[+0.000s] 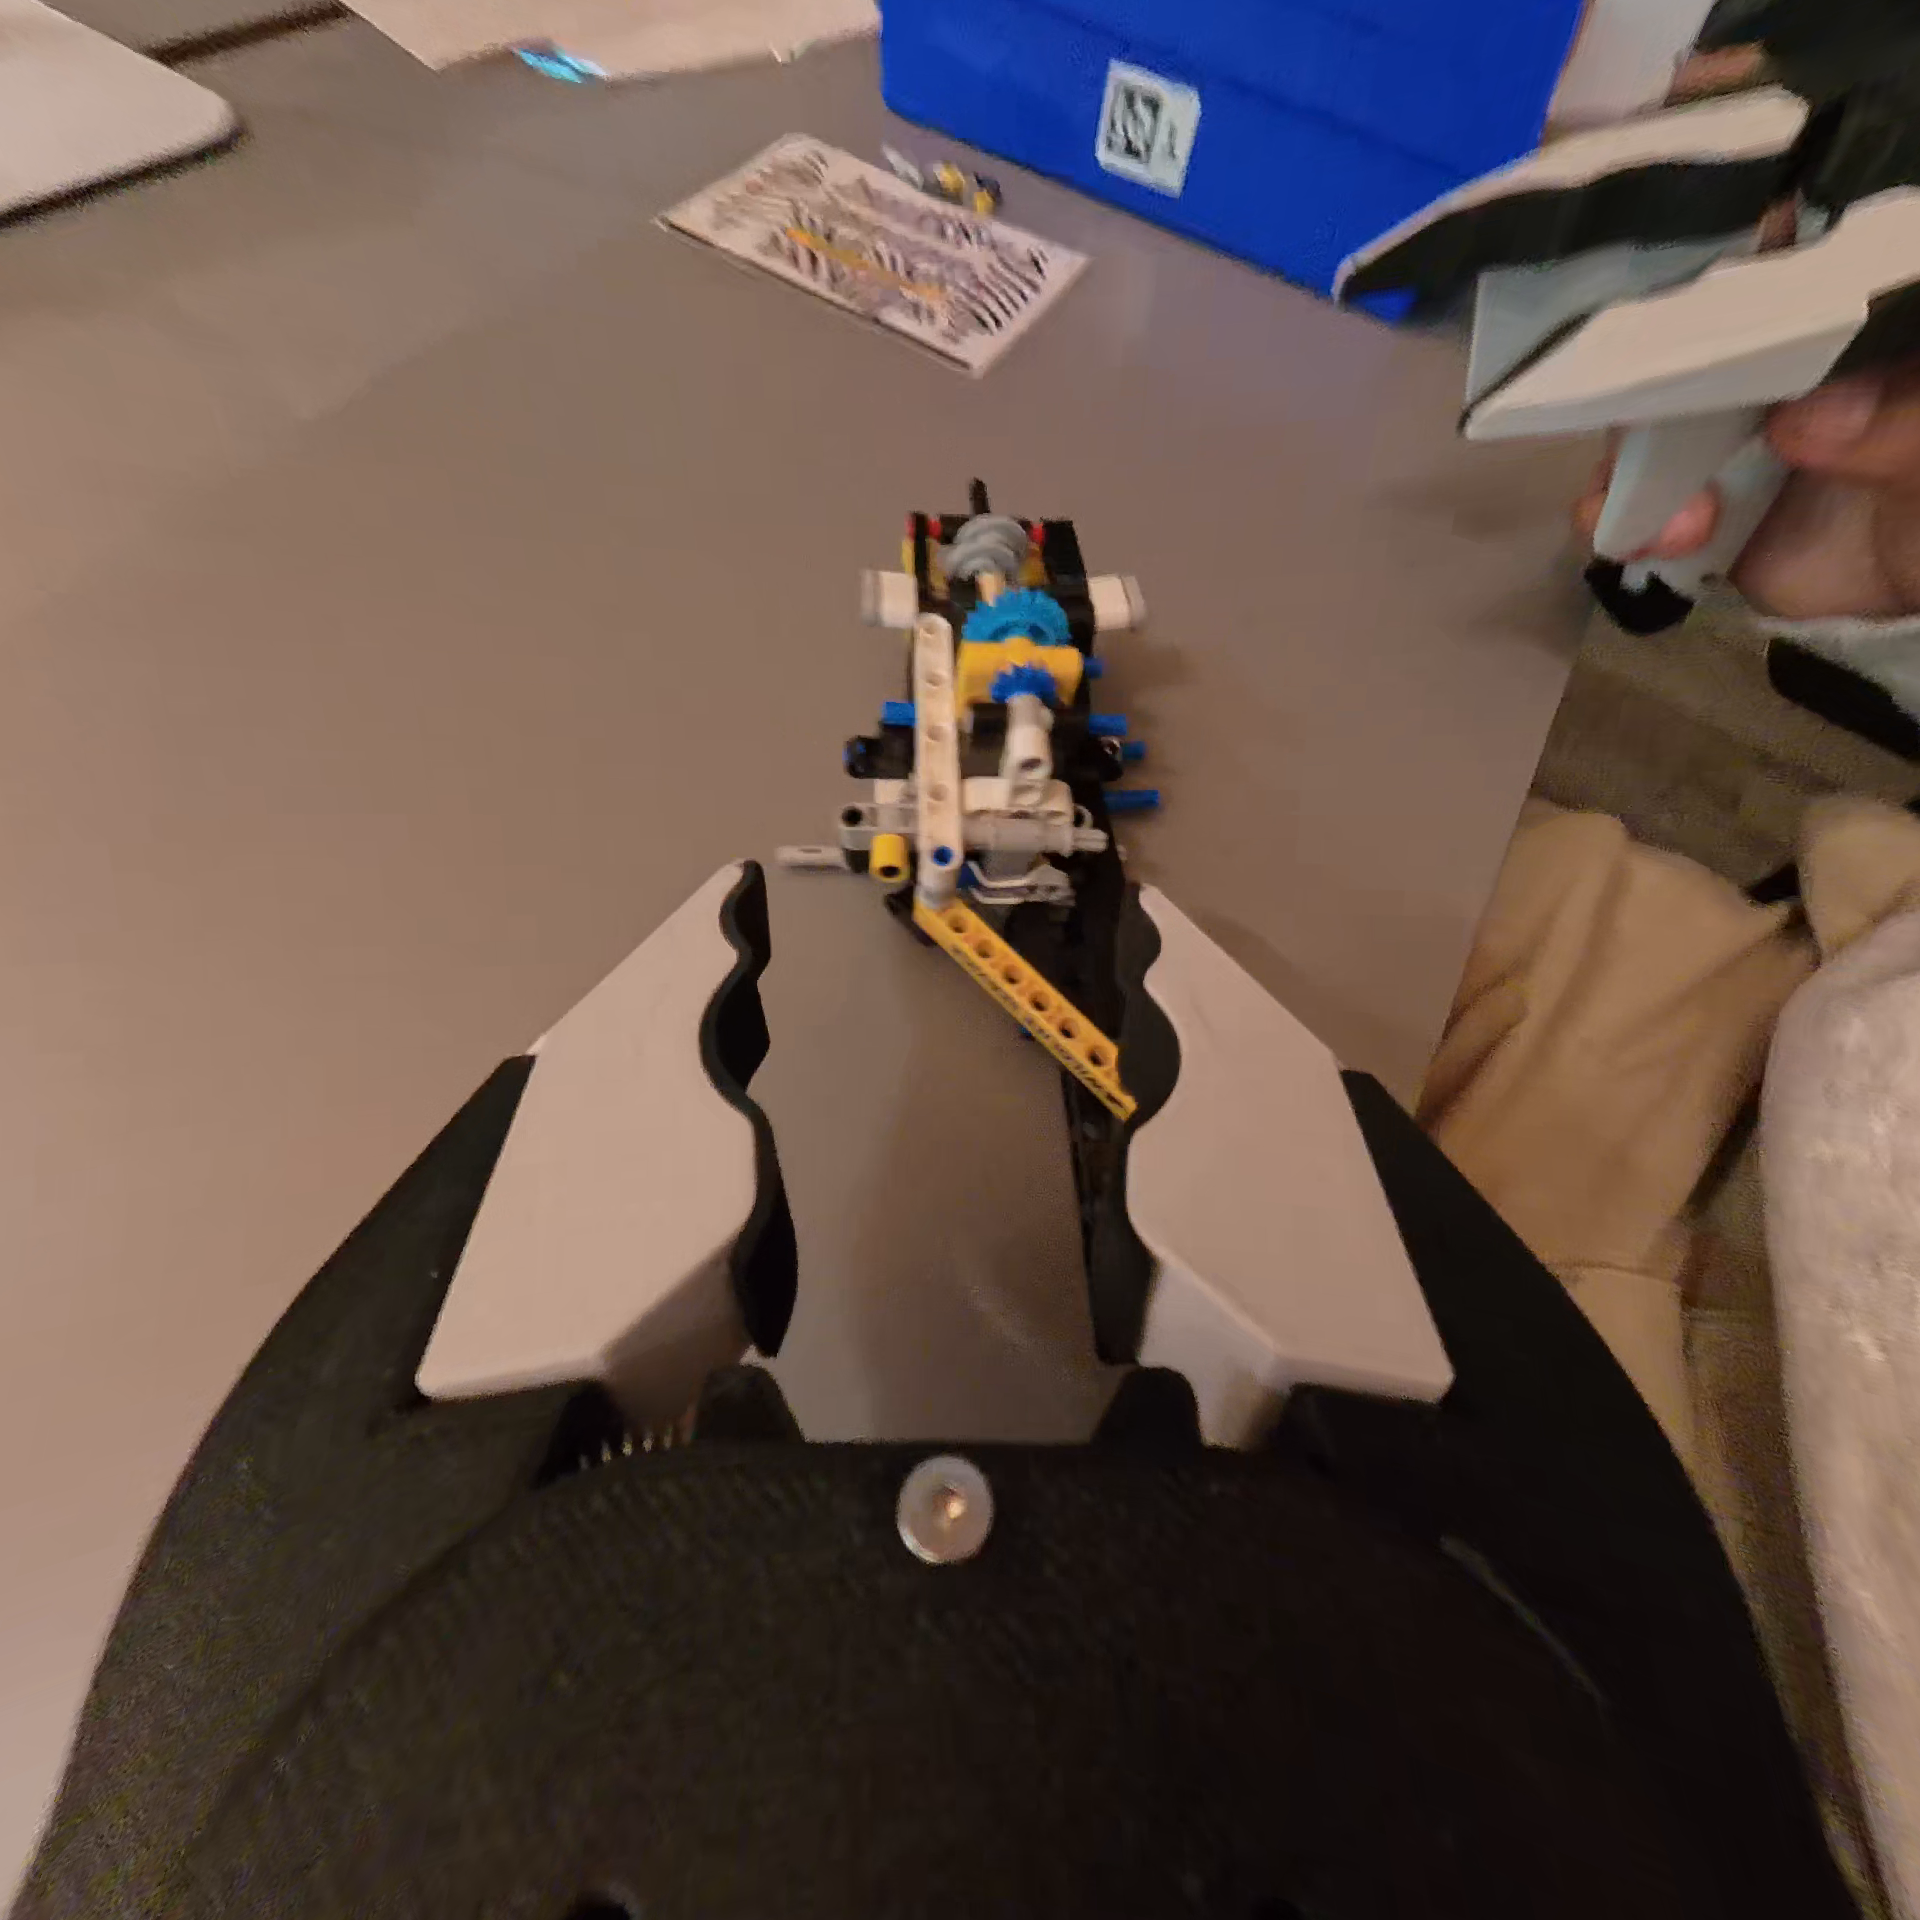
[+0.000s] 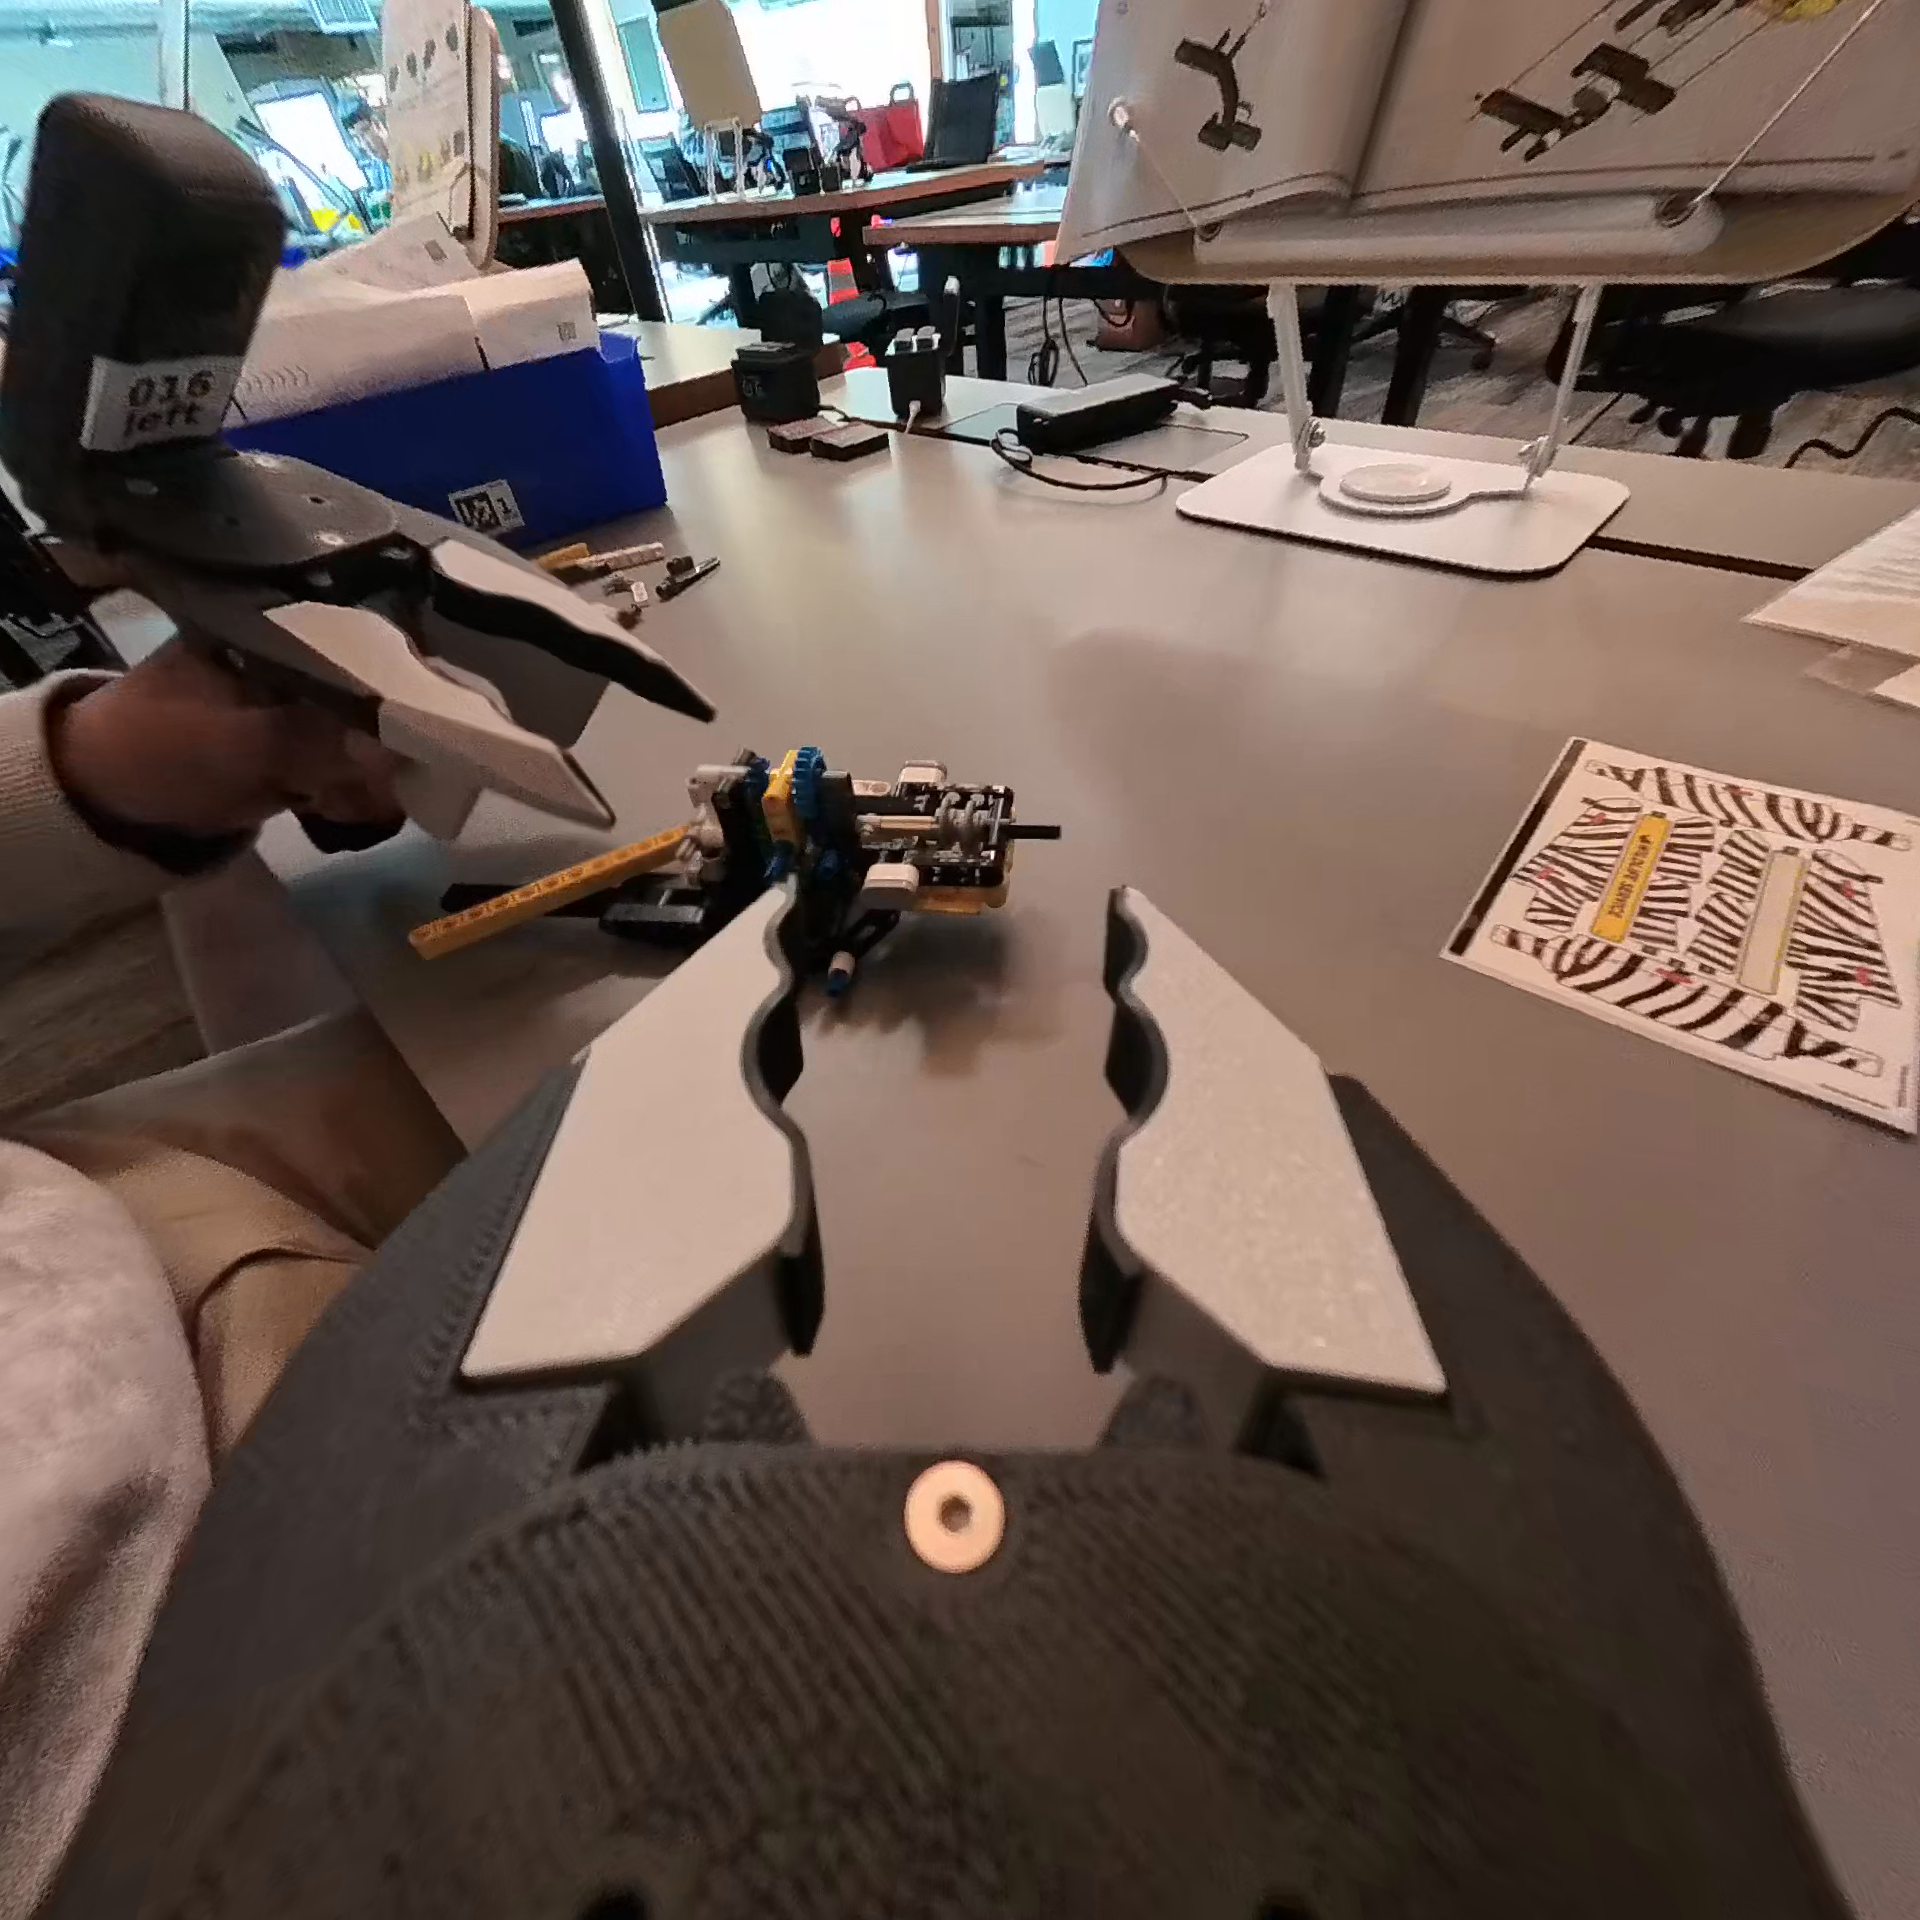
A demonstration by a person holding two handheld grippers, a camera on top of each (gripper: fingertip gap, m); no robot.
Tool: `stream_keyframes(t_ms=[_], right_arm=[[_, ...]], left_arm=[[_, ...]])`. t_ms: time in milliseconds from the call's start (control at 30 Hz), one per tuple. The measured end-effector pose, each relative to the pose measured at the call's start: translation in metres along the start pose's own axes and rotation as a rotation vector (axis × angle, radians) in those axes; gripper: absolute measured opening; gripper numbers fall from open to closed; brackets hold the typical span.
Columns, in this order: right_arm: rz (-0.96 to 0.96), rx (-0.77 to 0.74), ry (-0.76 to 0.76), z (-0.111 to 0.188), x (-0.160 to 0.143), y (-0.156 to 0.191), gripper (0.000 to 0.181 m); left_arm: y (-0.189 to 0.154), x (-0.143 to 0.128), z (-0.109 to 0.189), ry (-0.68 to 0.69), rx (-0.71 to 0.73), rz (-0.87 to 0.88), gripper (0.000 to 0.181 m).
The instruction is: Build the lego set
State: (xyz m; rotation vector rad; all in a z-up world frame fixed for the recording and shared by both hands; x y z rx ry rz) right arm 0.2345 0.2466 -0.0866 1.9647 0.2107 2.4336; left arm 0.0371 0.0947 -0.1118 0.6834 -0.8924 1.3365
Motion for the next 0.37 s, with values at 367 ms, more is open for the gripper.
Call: stream_keyframes(t_ms=[367], right_arm=[[0.120, -0.057, -0.036, 0.018, 0.012, -0.009, 0.074]], left_arm=[[0.058, -0.005, 0.029, -0.159, 0.192, 0.058, 0.068]])
Point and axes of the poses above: each gripper's, where its closed fingertips meet, z back along the fingers, x out of its top, y = z × x across the jaws, the point moved 7 cm from there along z, back along the fingers, and after that the axes turned 6 degrees about x, right-handed, at the moved point
